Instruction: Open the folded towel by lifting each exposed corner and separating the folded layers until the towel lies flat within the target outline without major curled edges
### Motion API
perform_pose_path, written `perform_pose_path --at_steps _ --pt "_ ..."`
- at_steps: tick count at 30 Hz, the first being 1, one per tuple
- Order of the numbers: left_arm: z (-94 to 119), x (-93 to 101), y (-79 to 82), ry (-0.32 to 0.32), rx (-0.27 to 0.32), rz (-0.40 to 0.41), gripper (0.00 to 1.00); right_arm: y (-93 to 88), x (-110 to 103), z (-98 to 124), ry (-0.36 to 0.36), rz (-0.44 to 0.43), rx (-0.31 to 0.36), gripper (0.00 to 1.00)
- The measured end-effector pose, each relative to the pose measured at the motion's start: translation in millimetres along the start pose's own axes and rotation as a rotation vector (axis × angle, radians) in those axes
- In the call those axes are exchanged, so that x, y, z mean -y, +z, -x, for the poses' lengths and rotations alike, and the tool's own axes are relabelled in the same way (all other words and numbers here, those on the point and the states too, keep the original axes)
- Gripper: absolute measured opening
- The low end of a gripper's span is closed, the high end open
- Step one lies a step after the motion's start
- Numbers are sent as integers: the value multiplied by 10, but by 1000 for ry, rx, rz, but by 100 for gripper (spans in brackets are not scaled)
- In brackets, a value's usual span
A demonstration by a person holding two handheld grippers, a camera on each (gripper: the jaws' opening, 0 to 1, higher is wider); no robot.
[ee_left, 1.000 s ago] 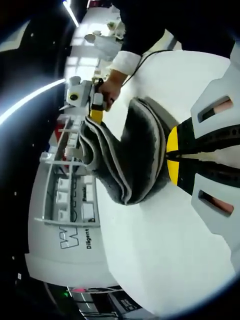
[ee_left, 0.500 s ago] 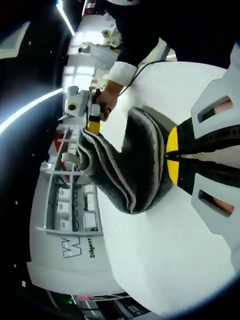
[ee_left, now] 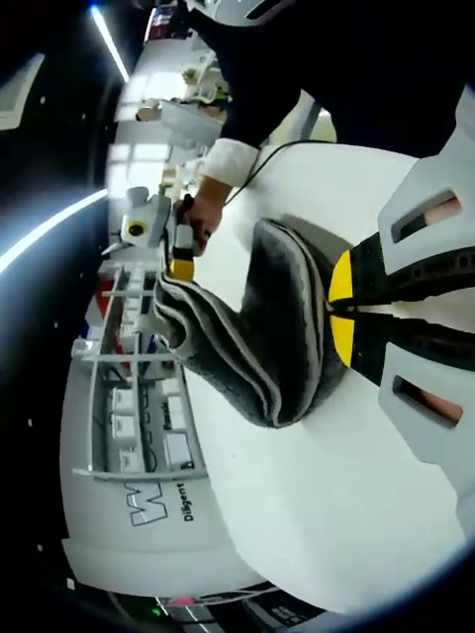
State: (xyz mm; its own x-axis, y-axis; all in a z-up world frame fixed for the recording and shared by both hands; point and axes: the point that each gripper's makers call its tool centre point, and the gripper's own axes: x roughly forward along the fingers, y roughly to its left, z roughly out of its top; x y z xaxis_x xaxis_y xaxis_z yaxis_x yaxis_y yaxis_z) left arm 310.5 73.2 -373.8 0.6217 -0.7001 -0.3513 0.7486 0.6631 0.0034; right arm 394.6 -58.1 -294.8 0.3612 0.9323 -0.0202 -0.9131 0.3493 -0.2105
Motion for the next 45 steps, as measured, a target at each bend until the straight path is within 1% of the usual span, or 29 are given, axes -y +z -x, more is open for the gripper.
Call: perform_pose_path --at_steps 2,4,6,12,17,22,26,29,32,39,45 --pt "19 0 5 -15 -1 5 2 3 7 -1 -6 4 1 3" --pt "41 44 -21 -50 -23 -2 2 1 19 -5 -9 5 -1 4" --pt "68 80 -30 -74 -32 -5 2 9 32 -9 -14 11 3 4" --pt "93 131 -46 -101 -46 -11 2 9 17 -22 -17 18 4 4" --pt "85 139 -96 -107 -62 -30 2 -11 91 -48 -50 32 4 4" --pt "80 140 -131 -106 -76 -30 2 -73 178 -90 -98 48 1 5" --pt "86 134 -152 -104 -82 -31 2 -76 252 -95 -122 62 7 5" --pt "86 93 -232 -88 -114 -54 2 -98 285 -112 -147 77 14 5" --pt "86 97 -261 -90 -127 -64 2 -131 315 -141 -162 78 13 6" --pt "81 124 -294 -99 -144 -58 2 -190 439 -217 -198 97 24 6" --pt "65 148 -327 -109 -155 -54 2 -247 611 -325 -234 97 22 6"
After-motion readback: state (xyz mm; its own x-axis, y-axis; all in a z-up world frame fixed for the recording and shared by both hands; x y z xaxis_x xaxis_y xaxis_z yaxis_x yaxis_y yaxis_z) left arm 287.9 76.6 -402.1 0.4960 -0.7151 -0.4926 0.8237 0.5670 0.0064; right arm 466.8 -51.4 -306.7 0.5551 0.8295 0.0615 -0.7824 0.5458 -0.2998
